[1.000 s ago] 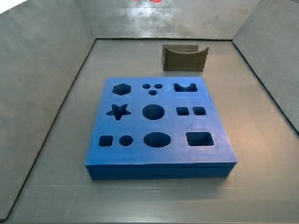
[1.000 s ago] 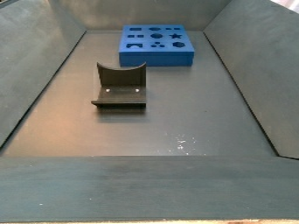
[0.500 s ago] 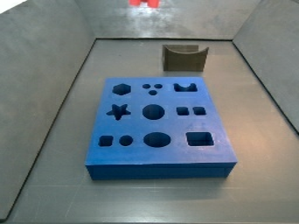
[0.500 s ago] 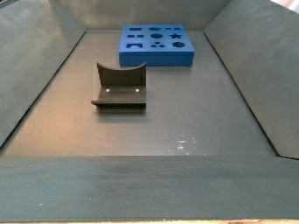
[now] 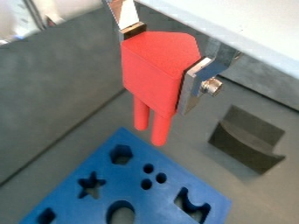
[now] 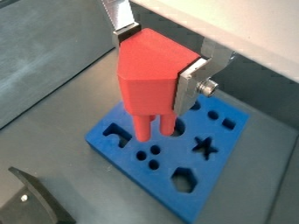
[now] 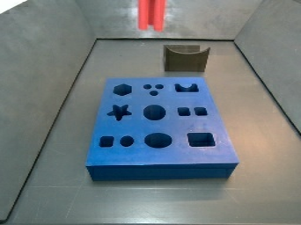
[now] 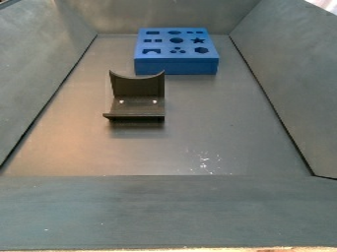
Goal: Pick up the 3 prong object. Move up. Place the 3 prong object on the fixture. Regrasp the 3 prong object. Move to above the board. Insert the 3 prong object.
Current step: Insert the 3 prong object.
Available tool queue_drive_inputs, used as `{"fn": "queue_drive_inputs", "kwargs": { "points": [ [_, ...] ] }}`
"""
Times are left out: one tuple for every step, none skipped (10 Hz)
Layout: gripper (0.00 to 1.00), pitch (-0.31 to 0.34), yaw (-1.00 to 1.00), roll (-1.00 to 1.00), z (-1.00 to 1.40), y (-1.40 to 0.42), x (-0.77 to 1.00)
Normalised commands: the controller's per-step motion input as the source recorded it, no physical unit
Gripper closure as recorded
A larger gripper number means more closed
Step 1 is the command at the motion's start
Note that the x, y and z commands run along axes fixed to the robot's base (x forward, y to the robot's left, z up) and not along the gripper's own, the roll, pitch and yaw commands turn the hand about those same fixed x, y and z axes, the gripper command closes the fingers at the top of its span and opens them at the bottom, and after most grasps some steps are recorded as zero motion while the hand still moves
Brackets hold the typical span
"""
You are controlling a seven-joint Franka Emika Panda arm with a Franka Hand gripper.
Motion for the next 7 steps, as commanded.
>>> {"fn": "queue_drive_inputs", "kwargs": {
  "points": [
    [1.0, -0.211, -0.46, 0.0, -0.46, 0.17, 0.04],
    [1.0, -0.043, -0.11, -0.01, -0.01, 0.07, 0.02],
    [1.0, 0.0, 0.0, 0.0, -0.05, 0.0, 0.0],
    [1.0, -0.12, -0.37, 0.0, -0.33, -0.01, 0.0],
    [1.0, -0.043, -0.68, 0.0, -0.38, -0.01, 0.0],
    [1.0, 0.0, -0.79, 0.0, -0.4, 0.0, 0.02],
    [1.0, -0.011, -0.83, 0.0, -0.43, 0.0, 0.03]
  ]
}}
